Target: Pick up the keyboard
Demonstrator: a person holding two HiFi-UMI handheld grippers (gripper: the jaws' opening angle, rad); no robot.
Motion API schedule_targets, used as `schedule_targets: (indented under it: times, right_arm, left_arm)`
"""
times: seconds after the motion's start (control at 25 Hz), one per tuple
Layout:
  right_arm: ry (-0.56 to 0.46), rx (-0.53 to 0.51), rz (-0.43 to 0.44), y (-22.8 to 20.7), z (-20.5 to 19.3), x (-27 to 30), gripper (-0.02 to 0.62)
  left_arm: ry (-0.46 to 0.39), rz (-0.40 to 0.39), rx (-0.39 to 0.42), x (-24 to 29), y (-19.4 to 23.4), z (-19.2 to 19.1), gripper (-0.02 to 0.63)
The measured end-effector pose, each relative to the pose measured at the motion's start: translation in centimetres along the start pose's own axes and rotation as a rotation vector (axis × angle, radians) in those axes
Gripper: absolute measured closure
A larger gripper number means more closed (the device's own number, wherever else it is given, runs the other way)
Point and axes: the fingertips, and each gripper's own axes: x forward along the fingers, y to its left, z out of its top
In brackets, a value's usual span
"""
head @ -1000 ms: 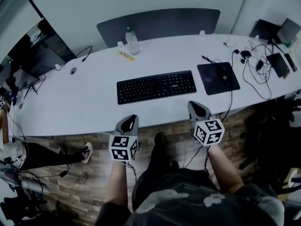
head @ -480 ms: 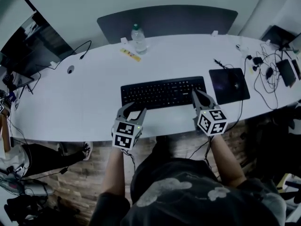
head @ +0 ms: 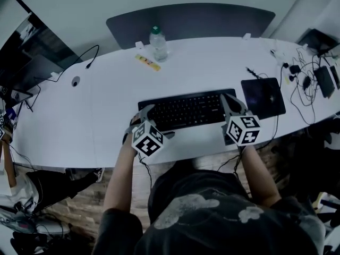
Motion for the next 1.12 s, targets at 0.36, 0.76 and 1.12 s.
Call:
schedule_targets:
  times: [0.36,0.76,1.12]
  right_arm:
    - [0.041,-0.002,-0.042,-1.2,-0.1,2.3,0.595]
    - [0.07,-0.018,-0.06,-1.5,-0.1,4.0,0.595]
    - [0.093,-0.041,-0.037,-0.7,-0.9,6.2,0.595]
  left_arm:
    - [0.195,-0.172,0.127,3.4,2.5,-1.6,0.059]
    - [0.294,-0.289,0.169,5.8,2.5,-3.1,0.026]
    - [0.291,-0.367,0.243,7.9,2.7,-1.9,0.017]
